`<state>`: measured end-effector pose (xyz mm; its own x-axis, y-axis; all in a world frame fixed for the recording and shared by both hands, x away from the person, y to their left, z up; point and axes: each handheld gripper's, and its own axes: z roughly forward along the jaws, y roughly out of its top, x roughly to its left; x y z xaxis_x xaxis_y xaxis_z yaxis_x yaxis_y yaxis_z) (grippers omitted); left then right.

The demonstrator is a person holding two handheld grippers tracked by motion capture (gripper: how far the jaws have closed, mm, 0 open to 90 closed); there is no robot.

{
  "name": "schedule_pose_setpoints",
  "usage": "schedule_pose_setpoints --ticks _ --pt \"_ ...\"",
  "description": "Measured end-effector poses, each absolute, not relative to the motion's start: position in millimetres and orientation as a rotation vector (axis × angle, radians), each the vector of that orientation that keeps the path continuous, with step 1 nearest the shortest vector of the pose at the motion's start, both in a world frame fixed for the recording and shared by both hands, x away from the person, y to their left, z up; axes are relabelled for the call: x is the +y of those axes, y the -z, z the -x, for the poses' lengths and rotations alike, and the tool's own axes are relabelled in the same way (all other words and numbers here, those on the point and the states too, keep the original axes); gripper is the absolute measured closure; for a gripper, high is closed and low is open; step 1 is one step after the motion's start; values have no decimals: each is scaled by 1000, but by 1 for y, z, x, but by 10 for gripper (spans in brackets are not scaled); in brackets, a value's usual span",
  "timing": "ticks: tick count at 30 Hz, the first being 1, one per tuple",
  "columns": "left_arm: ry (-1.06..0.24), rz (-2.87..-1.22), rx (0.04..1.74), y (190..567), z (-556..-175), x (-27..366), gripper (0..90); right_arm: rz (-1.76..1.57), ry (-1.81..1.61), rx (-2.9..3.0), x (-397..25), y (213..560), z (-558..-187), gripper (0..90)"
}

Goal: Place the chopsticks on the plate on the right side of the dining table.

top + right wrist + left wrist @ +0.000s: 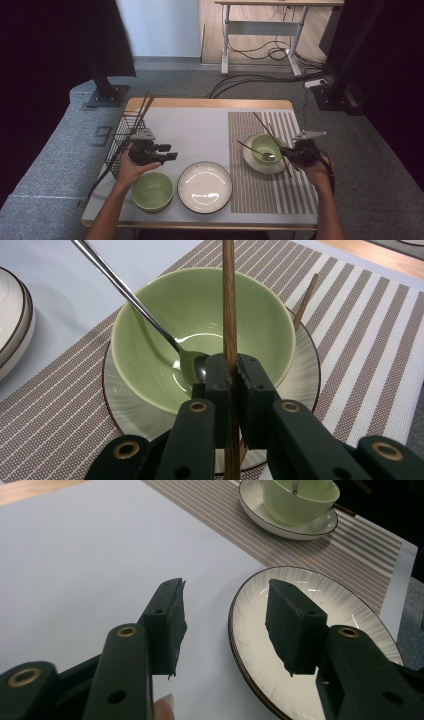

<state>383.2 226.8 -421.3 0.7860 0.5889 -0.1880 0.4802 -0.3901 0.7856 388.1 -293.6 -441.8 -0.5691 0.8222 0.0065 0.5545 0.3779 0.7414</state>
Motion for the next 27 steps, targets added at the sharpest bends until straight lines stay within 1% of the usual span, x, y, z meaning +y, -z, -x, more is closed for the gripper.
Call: schedule_pose_setpoints --ticks 27 --pt "-144 -2063 789 423 -383 225 501 -1294 -1003 2208 -313 450 -386 847"
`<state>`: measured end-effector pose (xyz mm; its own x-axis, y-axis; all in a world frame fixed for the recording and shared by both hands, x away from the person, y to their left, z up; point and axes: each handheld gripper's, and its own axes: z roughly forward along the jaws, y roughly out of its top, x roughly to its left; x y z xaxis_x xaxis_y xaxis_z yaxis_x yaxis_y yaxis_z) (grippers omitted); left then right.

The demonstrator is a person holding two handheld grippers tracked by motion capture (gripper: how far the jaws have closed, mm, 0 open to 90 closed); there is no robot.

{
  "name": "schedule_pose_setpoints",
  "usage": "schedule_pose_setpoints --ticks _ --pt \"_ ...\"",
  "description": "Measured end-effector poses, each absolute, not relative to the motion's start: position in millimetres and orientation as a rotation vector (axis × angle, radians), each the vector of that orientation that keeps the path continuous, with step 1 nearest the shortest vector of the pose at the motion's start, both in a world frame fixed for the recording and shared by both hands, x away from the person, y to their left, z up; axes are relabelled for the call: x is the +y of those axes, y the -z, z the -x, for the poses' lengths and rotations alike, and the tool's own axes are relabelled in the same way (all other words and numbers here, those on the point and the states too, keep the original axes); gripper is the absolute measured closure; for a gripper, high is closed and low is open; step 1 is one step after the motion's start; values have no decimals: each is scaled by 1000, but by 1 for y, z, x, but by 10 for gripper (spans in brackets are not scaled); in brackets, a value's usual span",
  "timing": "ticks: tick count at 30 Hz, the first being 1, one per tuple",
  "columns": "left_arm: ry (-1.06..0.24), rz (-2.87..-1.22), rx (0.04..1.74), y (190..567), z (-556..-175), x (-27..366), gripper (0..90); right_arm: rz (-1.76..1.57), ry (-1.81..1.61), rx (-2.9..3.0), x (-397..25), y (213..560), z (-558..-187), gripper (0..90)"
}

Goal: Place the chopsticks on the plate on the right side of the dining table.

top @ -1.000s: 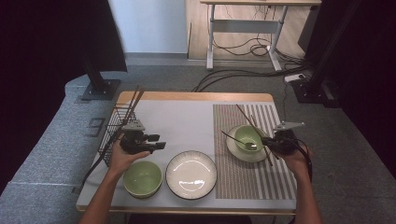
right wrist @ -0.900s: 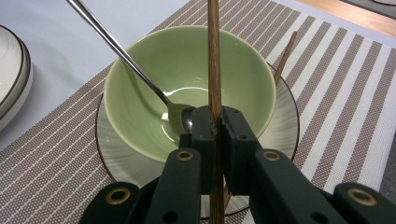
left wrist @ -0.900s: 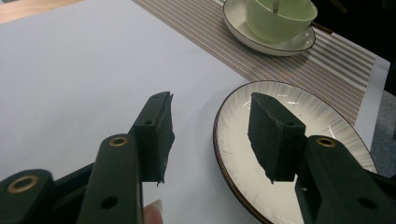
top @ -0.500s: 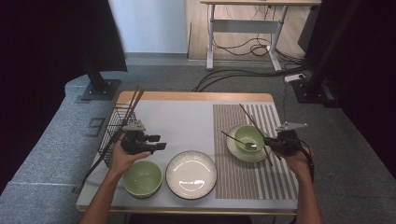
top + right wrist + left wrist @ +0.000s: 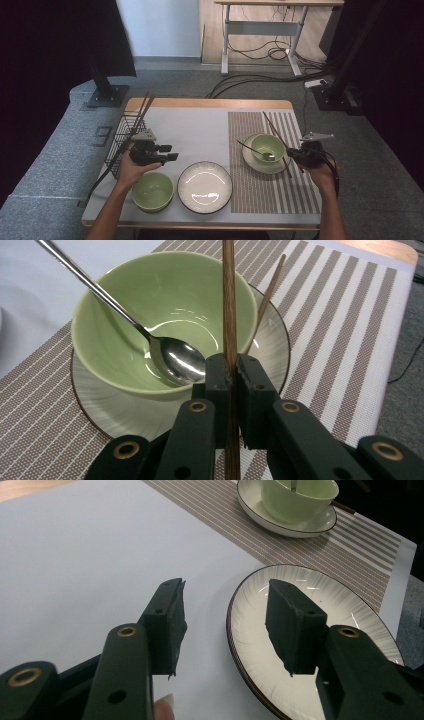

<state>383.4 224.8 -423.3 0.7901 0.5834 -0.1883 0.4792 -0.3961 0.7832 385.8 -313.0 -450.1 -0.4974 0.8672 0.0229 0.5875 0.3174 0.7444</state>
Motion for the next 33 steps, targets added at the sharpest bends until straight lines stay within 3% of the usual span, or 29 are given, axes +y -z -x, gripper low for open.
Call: schedule_pose_setpoints --ticks 33 --pt "-144 -2067 790 422 -384 226 502 -1466 -910 2163 -326 467 -395 846"
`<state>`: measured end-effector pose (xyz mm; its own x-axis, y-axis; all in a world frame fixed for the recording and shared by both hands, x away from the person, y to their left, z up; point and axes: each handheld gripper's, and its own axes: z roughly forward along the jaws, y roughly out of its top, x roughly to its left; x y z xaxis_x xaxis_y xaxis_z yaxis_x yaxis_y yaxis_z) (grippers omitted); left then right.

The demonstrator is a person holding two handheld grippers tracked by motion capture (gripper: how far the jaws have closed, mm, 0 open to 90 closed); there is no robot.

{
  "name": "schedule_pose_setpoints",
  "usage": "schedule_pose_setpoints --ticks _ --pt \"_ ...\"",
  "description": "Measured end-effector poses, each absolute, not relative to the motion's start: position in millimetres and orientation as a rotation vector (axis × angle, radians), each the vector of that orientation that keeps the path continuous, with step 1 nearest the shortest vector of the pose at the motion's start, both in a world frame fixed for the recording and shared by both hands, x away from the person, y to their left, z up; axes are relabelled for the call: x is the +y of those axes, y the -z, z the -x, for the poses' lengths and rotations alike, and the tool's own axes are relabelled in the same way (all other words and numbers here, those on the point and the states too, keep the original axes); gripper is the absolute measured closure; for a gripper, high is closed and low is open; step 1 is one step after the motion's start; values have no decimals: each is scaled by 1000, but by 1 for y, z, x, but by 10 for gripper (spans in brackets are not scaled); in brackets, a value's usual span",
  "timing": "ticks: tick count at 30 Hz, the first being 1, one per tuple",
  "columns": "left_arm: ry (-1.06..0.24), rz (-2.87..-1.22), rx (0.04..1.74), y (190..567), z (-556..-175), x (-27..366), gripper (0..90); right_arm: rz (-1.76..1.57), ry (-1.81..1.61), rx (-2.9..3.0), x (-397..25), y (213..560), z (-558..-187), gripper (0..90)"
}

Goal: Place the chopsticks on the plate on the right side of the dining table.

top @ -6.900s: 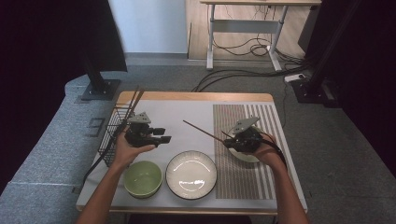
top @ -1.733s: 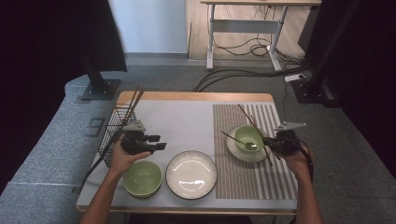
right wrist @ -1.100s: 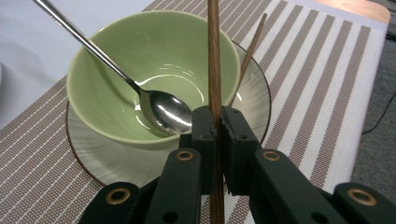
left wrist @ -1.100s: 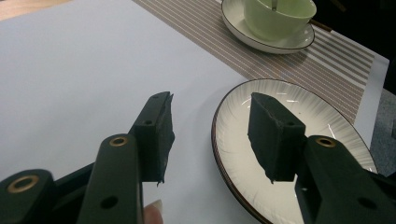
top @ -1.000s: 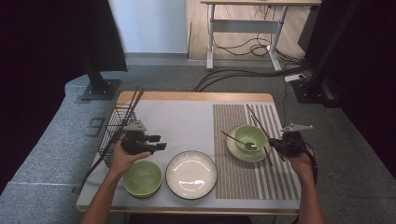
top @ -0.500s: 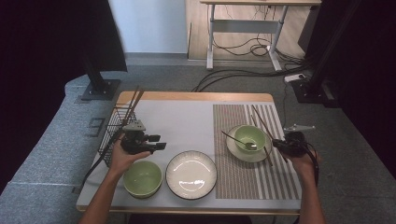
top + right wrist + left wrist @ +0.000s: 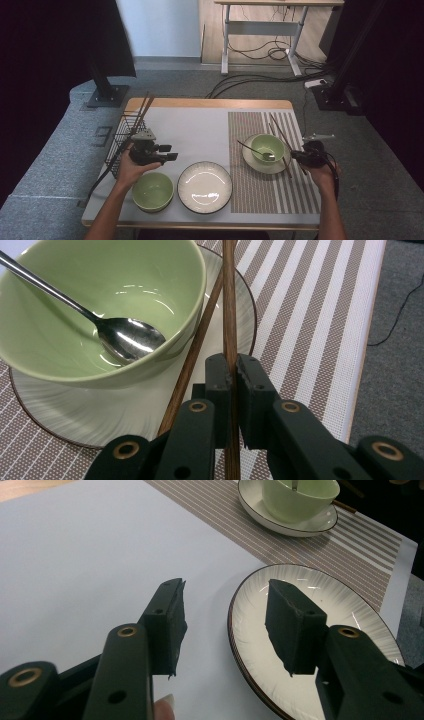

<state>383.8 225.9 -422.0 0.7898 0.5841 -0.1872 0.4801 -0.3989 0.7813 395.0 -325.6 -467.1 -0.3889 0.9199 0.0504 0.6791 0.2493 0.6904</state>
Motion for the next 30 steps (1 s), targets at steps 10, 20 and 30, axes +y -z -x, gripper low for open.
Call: schedule_pose_setpoints --ticks 10,20,30 --pt "-152 -2057 785 419 -380 228 502 -1518 -893 2161 -323 475 -401 846" --pt "-165 -2058 776 419 -375 228 501 -1545 -887 2176 -322 479 -403 845" --pt "-166 -2053 767 419 -371 227 501 -1576 -886 2178 -322 482 -406 843"
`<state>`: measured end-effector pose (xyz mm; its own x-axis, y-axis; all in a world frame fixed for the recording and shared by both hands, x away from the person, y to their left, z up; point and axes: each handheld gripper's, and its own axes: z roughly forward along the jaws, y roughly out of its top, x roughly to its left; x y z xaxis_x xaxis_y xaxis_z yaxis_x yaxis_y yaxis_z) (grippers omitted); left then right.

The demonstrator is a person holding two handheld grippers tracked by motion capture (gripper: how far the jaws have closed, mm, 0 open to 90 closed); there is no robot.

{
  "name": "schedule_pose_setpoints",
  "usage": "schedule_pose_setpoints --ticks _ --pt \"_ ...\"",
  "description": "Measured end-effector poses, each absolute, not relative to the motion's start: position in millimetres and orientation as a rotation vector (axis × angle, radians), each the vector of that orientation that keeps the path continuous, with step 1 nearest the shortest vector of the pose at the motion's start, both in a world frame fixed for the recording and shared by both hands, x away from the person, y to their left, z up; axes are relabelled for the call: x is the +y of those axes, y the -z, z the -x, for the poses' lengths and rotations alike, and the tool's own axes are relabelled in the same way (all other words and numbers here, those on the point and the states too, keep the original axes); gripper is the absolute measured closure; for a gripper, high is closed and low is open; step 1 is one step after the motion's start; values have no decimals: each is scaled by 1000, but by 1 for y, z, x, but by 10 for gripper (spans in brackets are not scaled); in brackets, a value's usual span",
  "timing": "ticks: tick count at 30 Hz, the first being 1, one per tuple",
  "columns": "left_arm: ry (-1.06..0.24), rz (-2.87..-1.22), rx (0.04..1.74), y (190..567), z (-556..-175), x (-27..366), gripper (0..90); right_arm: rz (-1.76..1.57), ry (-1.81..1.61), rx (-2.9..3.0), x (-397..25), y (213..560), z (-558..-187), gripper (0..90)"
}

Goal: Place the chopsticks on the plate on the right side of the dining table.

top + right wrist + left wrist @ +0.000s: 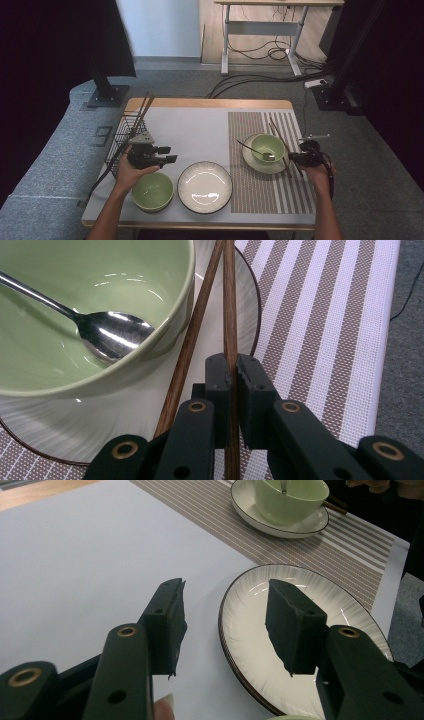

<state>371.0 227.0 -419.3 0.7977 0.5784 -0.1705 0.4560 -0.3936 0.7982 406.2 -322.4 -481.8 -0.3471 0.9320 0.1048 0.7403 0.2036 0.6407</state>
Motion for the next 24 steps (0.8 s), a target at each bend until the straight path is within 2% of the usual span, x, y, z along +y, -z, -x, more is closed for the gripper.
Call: schedule_pose_setpoints --ticks 24 --pt "-158 -2061 763 422 -371 226 501 -1573 -898 2163 -316 479 -405 839"
